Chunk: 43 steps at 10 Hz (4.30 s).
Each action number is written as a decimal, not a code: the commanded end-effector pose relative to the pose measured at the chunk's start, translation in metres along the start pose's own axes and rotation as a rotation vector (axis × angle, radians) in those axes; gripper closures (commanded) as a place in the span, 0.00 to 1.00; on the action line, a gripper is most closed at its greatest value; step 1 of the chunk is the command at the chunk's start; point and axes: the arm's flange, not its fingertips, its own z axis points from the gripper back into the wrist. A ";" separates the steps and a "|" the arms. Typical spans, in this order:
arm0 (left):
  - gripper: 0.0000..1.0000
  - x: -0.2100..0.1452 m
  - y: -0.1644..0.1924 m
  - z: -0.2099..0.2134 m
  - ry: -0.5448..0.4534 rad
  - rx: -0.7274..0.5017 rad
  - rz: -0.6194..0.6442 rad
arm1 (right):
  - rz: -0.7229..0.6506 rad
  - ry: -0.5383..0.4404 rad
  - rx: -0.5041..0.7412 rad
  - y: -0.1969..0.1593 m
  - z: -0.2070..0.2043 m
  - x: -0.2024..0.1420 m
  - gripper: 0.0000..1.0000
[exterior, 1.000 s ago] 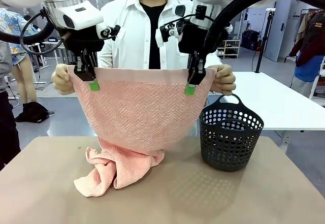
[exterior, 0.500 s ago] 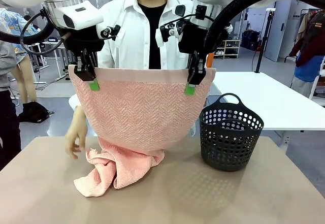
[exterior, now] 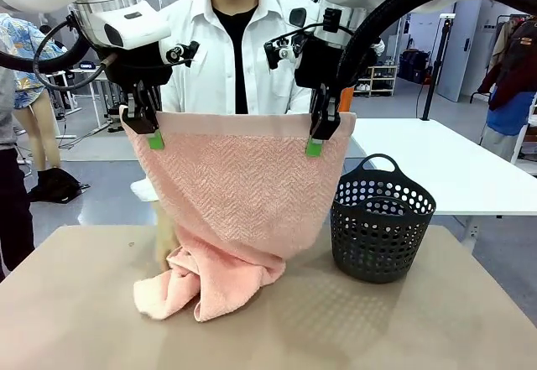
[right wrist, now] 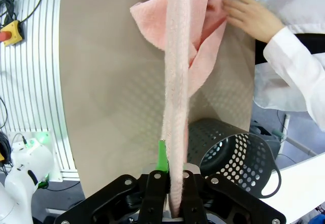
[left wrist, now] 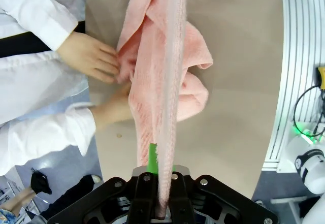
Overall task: Fold the towel.
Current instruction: Release the end of the 100 cm Hotel Towel you were holding and grab the top end of the folded side.
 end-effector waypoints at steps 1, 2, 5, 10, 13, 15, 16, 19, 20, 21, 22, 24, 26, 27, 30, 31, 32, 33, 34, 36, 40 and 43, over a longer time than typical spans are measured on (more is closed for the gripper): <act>1.00 0.000 0.001 0.002 -0.001 -0.002 -0.007 | 0.001 0.000 -0.003 -0.001 0.001 0.000 1.00; 1.00 0.000 0.001 0.002 -0.001 -0.002 -0.007 | 0.001 0.000 -0.003 -0.001 0.001 0.000 1.00; 1.00 0.000 0.001 0.002 -0.001 -0.002 -0.007 | 0.001 0.000 -0.003 -0.001 0.001 0.000 1.00; 1.00 0.000 0.001 0.002 -0.001 -0.002 -0.007 | 0.001 0.000 -0.003 -0.001 0.001 0.000 1.00; 1.00 0.000 0.001 0.002 -0.001 -0.002 -0.007 | 0.001 0.000 -0.003 -0.001 0.001 0.000 1.00; 1.00 0.000 0.001 0.002 -0.001 -0.002 -0.007 | 0.001 0.000 -0.003 -0.001 0.001 0.000 1.00; 1.00 0.000 0.001 0.002 -0.001 -0.002 -0.007 | 0.001 0.000 -0.003 -0.001 0.001 0.000 1.00; 1.00 0.000 0.001 0.002 -0.001 -0.002 -0.007 | 0.001 0.000 -0.003 -0.001 0.001 0.000 1.00; 1.00 0.000 0.001 0.002 -0.001 -0.002 -0.007 | 0.001 0.000 -0.003 -0.001 0.001 0.000 1.00; 1.00 0.000 0.001 0.002 -0.001 -0.002 -0.007 | 0.001 0.000 -0.003 -0.001 0.001 0.000 1.00; 1.00 0.000 0.001 0.002 -0.001 -0.002 -0.007 | 0.001 0.000 -0.003 -0.001 0.001 0.000 1.00; 1.00 0.000 0.001 0.002 -0.001 -0.002 -0.007 | 0.001 0.000 -0.003 -0.001 0.001 0.000 1.00; 1.00 0.000 0.001 0.002 -0.001 -0.002 -0.007 | 0.001 0.000 -0.003 -0.001 0.001 0.000 1.00; 1.00 0.000 0.001 0.002 -0.001 -0.002 -0.007 | 0.001 0.000 -0.003 -0.001 0.001 0.000 1.00; 1.00 0.000 0.001 0.002 -0.001 -0.002 -0.007 | 0.001 0.000 -0.003 -0.001 0.001 0.000 1.00; 1.00 0.000 0.001 0.002 -0.001 -0.002 -0.007 | 0.001 0.000 -0.003 -0.001 0.001 0.000 1.00; 1.00 0.000 0.001 0.002 -0.001 -0.002 -0.007 | 0.001 0.000 -0.003 -0.001 0.001 0.000 1.00; 1.00 0.000 0.001 0.002 -0.001 -0.002 -0.007 | 0.001 0.000 -0.003 -0.001 0.001 0.000 1.00; 1.00 0.000 0.001 0.002 -0.001 -0.002 -0.007 | 0.001 0.000 -0.003 -0.001 0.001 0.000 1.00; 1.00 0.000 0.001 0.002 -0.001 -0.002 -0.007 | 0.001 0.000 -0.003 -0.001 0.001 0.000 1.00; 1.00 0.000 0.001 0.002 -0.001 -0.002 -0.007 | 0.001 0.000 -0.003 -0.001 0.001 0.000 1.00; 1.00 0.000 0.001 0.002 -0.001 -0.002 -0.007 | 0.001 0.000 -0.003 -0.001 0.001 0.000 1.00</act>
